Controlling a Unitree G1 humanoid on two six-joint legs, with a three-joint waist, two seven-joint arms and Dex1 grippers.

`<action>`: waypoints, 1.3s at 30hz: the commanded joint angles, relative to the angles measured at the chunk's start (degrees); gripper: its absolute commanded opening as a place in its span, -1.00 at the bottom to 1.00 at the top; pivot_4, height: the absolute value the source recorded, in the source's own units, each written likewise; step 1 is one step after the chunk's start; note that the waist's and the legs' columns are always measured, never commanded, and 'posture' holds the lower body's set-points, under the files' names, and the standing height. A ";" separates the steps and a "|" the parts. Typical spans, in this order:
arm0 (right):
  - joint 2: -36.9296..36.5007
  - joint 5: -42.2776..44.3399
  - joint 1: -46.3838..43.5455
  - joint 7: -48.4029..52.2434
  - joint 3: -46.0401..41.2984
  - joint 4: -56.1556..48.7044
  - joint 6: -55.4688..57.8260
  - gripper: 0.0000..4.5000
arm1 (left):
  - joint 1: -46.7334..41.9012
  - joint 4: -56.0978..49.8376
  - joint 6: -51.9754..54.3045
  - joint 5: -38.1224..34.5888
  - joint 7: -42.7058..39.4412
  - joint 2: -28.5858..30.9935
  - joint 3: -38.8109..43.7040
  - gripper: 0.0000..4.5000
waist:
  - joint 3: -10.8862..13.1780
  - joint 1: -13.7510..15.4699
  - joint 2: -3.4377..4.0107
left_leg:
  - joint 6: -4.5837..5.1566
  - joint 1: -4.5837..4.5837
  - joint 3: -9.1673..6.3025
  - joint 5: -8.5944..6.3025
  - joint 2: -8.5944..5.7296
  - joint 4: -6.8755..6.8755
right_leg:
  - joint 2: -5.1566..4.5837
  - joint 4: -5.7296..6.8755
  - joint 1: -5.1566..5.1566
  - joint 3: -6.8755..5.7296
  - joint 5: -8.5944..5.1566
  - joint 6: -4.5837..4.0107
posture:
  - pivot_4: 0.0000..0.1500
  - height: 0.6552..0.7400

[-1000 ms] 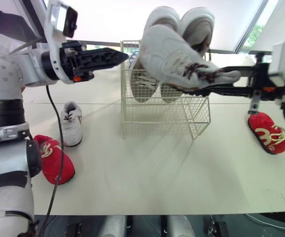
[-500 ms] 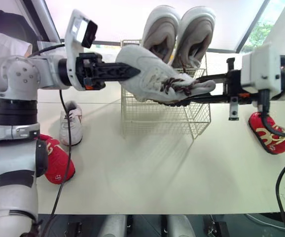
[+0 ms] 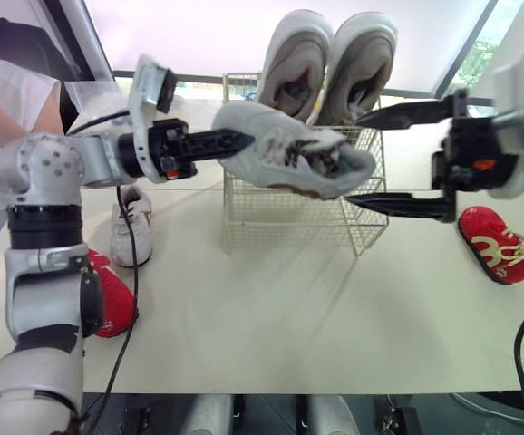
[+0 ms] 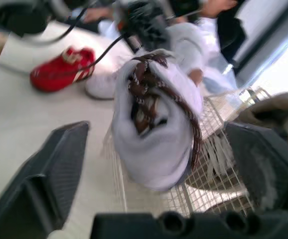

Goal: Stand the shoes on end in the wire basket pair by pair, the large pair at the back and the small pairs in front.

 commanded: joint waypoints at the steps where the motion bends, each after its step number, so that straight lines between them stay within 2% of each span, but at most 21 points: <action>1: 2.49 7.45 4.75 -7.49 -8.52 -1.79 5.06 0.98 | -0.15 -4.69 -0.36 -5.87 6.90 -2.37 7.49 -0.87 | 0.00 -0.04 0.00 | 0.00 0.01 0.00 0.00 0.00 0.00 | -0.01 0.00 0.01 0.00 0.01 -0.01 | 1.00 0.87; 3: 4.12 9.69 7.89 -10.88 -10.41 -2.69 6.31 0.98 | 0.00 -5.72 -0.61 -8.05 10.19 -3.95 9.78 -0.87 | -0.02 -0.03 -0.02 | -0.03 0.06 0.00 -0.01 0.00 0.00 | 0.00 0.04 0.05 0.00 0.02 -0.02 | 1.00 0.87; 6: 13.06 16.76 11.54 -22.45 -10.53 -3.17 7.48 0.98 | -0.48 -6.90 -2.47 -12.10 16.60 -7.94 12.96 -0.87 | -0.05 -0.10 -0.05 | -0.02 0.13 0.00 -0.01 0.00 0.01 | 0.01 0.07 0.11 0.01 0.02 -0.02 | 1.00 0.87; 10: 25.37 25.51 9.01 -39.12 -6.62 -2.31 6.32 0.98 | 0.03 -8.28 -4.76 -15.25 21.75 -11.71 13.63 -0.87 | -0.05 -0.35 -0.04 | -0.06 0.18 0.03 0.06 0.01 0.04 | 0.07 0.22 0.06 0.10 0.06 -0.02 | 1.00 0.87; 14: 33.71 30.55 5.79 -48.46 -2.57 -3.05 2.69 0.98 | 0.73 -9.39 -7.08 -16.78 24.89 -14.20 12.86 -0.87 | -0.04 -0.30 -0.04 | -0.14 0.18 0.03 0.14 0.01 0.03 | 0.15 0.35 -0.01 0.09 0.06 -0.01 | 1.00 0.87; 20: 39.08 35.36 1.22 -54.63 -0.24 -3.22 -3.39 0.98 | 2.81 -11.01 -9.19 -17.70 26.42 -15.45 11.20 -0.87 | -0.05 -0.16 -0.03 | -0.11 0.18 0.03 0.16 0.00 0.05 | 0.21 0.39 0.01 0.00 0.07 -0.01 | 1.00 0.87; 30: 40.84 36.41 -1.44 -56.82 3.39 -1.73 -8.12 0.98 | 5.11 -12.37 -12.53 -18.02 26.80 -15.18 8.91 -0.87 | -0.05 -0.38 -0.04 | -0.03 0.23 0.03 0.21 0.00 0.06 | 0.36 0.50 0.03 -0.01 0.07 -0.03 | 1.00 0.87; 33: 40.59 36.56 -1.40 -56.58 4.13 -1.72 -8.62 0.62 | 5.48 -12.76 -13.38 -18.21 26.99 -15.17 8.46 -0.87 | -0.05 -0.39 -0.04 | 0.00 0.23 0.03 0.23 0.00 0.06 | 0.36 0.51 0.03 -0.01 0.06 -0.03 | 1.00 0.87; 39: 39.85 37.04 -1.33 -56.27 4.90 -1.94 -8.95 -0.62 | 7.18 -15.60 -17.15 -16.17 26.82 -15.41 6.93 -0.87 | -0.05 -0.41 -0.04 | 0.01 0.23 0.03 0.24 0.00 0.05 | 0.36 0.50 0.03 -0.01 0.06 -0.04 | 1.00 0.87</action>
